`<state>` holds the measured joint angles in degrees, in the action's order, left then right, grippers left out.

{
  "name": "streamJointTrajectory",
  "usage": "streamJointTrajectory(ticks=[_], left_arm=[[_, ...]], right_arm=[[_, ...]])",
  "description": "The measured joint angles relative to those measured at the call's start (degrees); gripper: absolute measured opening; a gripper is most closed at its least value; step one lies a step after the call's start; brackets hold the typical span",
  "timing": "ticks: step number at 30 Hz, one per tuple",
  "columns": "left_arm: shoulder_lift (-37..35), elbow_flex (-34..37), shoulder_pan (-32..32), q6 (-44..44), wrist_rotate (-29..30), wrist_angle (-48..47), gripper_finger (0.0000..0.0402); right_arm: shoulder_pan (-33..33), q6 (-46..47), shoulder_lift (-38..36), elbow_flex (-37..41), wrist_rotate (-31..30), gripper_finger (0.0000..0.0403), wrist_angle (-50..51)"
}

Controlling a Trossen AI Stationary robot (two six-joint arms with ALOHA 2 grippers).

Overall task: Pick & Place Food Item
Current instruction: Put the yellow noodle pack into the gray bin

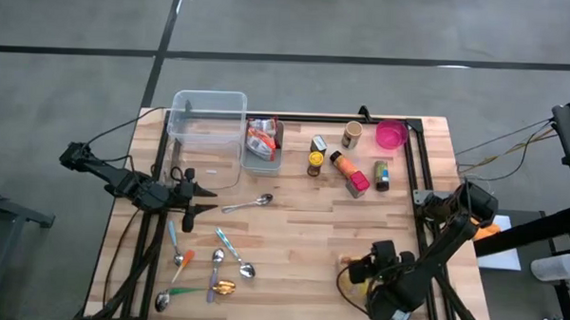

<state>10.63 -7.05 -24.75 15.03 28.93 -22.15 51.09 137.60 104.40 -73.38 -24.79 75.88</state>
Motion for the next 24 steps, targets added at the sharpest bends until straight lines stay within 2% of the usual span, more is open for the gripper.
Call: streamJointTrajectory(ticks=[5,11,24], left_arm=[[0.00,0.00,0.00,0.00,0.02,0.02,0.0164],[0.00,0.00,-0.02,0.00,0.00,0.02,0.0164],[0.00,0.00,0.00,0.00,0.00,0.00,0.0164]], right_arm=[[0.13,-0.48,-0.04,-1.54,-9.82,0.0157,3.09],[1.19,-0.97,-0.02,-1.42,-9.83,0.0157,-0.62],[1.92,-0.41,-0.02,-1.38,-6.82,0.0158,-1.27]])
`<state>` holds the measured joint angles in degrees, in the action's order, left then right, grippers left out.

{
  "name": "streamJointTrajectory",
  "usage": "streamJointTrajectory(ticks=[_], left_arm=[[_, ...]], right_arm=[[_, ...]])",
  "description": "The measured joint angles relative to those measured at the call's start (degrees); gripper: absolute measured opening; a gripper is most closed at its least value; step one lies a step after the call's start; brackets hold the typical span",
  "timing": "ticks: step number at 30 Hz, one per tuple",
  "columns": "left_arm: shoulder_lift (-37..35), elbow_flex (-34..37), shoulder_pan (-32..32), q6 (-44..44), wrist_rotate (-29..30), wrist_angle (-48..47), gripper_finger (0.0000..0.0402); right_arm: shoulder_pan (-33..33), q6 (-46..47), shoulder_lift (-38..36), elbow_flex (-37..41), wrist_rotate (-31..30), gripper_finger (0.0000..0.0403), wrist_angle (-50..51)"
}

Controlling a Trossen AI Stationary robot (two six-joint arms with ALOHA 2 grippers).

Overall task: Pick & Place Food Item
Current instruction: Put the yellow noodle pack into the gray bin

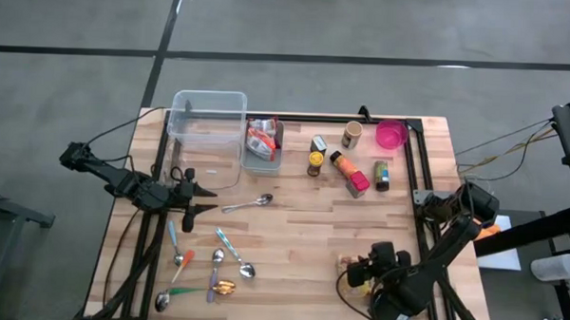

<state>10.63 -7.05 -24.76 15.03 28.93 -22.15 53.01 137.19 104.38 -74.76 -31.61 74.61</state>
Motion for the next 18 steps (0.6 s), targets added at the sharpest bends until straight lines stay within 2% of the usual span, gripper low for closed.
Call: streamJointTrajectory(ticks=[4,13,18], left_arm=[[0.00,0.00,0.00,0.00,0.01,0.02,0.0164],[0.01,0.00,-0.01,0.00,0.01,0.02,0.0164],[0.00,0.00,0.00,0.00,0.02,0.02,0.0164]], right_arm=[[0.34,-0.12,0.96,0.01,0.38,0.0170,0.00],[1.92,2.13,2.38,-0.28,-1.36,0.0280,-0.41],[2.14,2.62,2.40,-0.17,-1.14,0.0303,-0.44]])
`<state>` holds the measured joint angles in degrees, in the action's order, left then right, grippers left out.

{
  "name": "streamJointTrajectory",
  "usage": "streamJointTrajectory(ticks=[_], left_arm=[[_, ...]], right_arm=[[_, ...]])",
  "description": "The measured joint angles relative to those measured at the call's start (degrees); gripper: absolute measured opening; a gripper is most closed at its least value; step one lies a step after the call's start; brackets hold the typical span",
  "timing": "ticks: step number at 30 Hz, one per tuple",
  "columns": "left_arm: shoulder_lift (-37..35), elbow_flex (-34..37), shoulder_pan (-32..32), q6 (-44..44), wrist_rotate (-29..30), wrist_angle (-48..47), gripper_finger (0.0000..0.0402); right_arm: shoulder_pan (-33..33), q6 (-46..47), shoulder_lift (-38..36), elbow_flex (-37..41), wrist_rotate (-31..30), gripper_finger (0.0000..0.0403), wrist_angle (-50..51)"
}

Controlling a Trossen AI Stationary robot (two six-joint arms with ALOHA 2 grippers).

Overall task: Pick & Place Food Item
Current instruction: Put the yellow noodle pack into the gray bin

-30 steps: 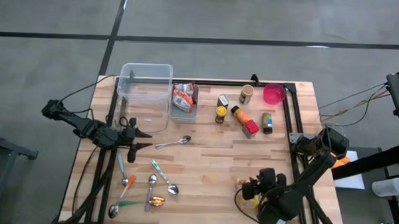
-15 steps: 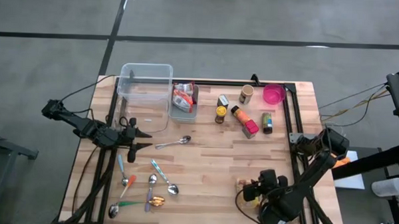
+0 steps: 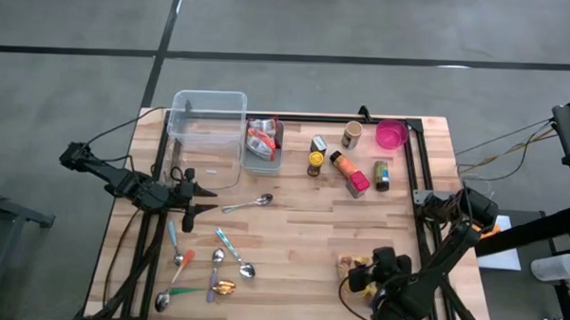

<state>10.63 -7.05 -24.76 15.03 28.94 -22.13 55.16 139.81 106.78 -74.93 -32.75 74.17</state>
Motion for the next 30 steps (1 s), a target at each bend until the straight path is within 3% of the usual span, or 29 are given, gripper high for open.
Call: streamJointTrajectory(ticks=[6,24,30], left_arm=[[0.01,0.00,-0.01,0.00,0.01,0.00,0.0163],[0.00,0.00,-0.01,0.02,0.01,-0.02,0.0163],[0.00,-0.01,0.01,0.00,0.00,0.00,0.0163]], right_arm=[[-0.02,1.46,-0.02,0.67,3.12,0.0304,-0.03],[0.09,2.75,6.34,2.01,2.64,0.0302,-3.51],[0.09,2.51,6.32,1.96,2.54,0.0247,-4.18]])
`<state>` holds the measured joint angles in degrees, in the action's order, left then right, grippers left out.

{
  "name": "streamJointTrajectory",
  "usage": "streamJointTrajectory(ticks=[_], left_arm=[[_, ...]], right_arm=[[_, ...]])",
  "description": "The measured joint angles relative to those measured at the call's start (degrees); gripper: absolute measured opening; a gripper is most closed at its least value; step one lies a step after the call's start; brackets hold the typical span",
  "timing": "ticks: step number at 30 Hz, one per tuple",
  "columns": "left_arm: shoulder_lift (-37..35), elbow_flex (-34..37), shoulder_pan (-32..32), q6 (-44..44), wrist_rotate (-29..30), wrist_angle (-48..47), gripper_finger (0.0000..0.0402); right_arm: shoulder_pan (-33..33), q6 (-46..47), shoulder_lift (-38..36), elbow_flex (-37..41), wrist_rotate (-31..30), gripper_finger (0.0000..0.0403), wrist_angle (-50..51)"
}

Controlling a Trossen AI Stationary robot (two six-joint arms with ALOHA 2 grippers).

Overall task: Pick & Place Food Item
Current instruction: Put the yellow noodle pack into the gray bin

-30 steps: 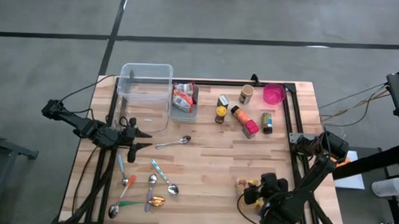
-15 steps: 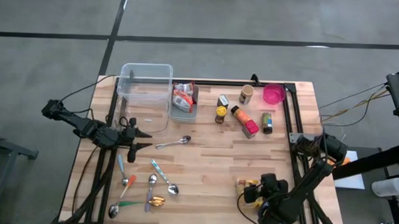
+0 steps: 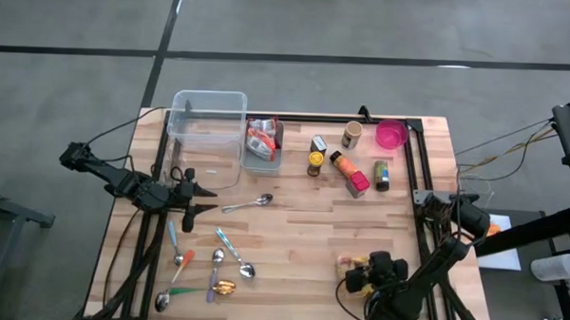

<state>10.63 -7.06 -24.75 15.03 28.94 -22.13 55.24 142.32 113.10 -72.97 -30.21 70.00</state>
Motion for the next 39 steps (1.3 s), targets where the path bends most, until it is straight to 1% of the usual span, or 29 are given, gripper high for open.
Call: streamJointTrajectory(ticks=[6,11,15,18,25,29,39], left_arm=[[0.01,0.01,0.00,0.01,0.01,-0.02,0.0163],[0.01,0.01,-0.01,0.00,0.00,0.00,0.0163],[0.02,0.01,-0.02,0.00,-0.01,-0.02,0.0163],[0.00,0.01,0.00,0.00,-0.01,0.00,0.0163],[0.00,0.00,0.00,0.00,0.00,-0.01,0.0163],[0.00,0.01,0.00,0.00,-0.01,-0.02,0.0163],[0.00,0.01,0.00,0.00,-0.01,-0.01,0.0163]], right_arm=[[-0.02,-1.07,0.00,0.00,-1.47,0.0155,-0.66],[-0.02,-1.64,0.00,0.00,-1.50,0.0081,-0.88],[-0.13,-1.98,0.00,0.00,-1.48,0.0041,-1.00],[-0.17,-2.30,0.00,0.00,-1.47,0.0034,-1.05],[-0.18,-2.38,0.00,0.00,-1.47,0.0032,-0.81],[-0.65,-2.37,0.00,-0.75,-1.67,0.0032,2.04],[-2.06,-2.49,-0.09,-4.88,-7.81,0.0032,12.47]])
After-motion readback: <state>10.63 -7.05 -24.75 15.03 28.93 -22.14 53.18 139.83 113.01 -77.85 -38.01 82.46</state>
